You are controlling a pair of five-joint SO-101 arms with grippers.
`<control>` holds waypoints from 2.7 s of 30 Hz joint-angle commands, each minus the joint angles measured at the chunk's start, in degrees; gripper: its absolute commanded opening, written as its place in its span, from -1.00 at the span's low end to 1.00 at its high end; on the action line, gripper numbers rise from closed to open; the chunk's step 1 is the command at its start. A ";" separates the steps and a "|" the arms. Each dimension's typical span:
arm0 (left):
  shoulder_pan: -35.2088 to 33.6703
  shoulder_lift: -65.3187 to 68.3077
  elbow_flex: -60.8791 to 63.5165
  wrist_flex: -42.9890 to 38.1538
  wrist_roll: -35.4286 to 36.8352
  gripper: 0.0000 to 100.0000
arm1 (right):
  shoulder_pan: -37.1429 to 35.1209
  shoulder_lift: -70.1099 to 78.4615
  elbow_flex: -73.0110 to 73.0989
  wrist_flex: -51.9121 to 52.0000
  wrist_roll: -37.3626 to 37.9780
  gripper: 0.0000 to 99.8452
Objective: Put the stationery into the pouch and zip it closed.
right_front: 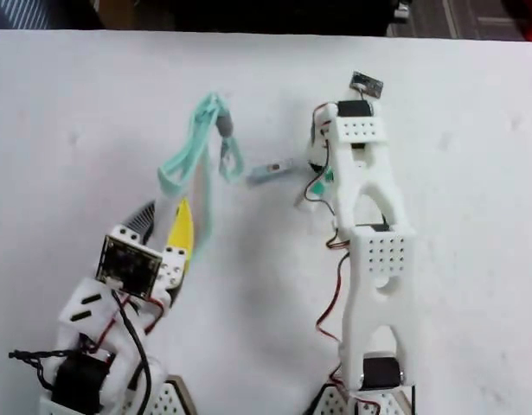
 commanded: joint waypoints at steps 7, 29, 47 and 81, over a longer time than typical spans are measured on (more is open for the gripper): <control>9.71 -0.57 2.55 -6.24 0.53 -0.95 | 0.04 -0.13 -0.97 0.31 6.42 -0.97; 22.46 -0.48 14.33 -17.85 0.09 -0.95 | 0.31 0.04 -0.97 0.57 6.51 -0.97; 22.55 -0.48 14.86 -13.45 0.18 -0.78 | 1.63 0.04 -0.97 0.66 6.51 -0.97; 22.55 -0.48 12.04 -9.05 -1.93 -0.72 | 0.84 -18.24 -4.13 17.19 8.70 -0.97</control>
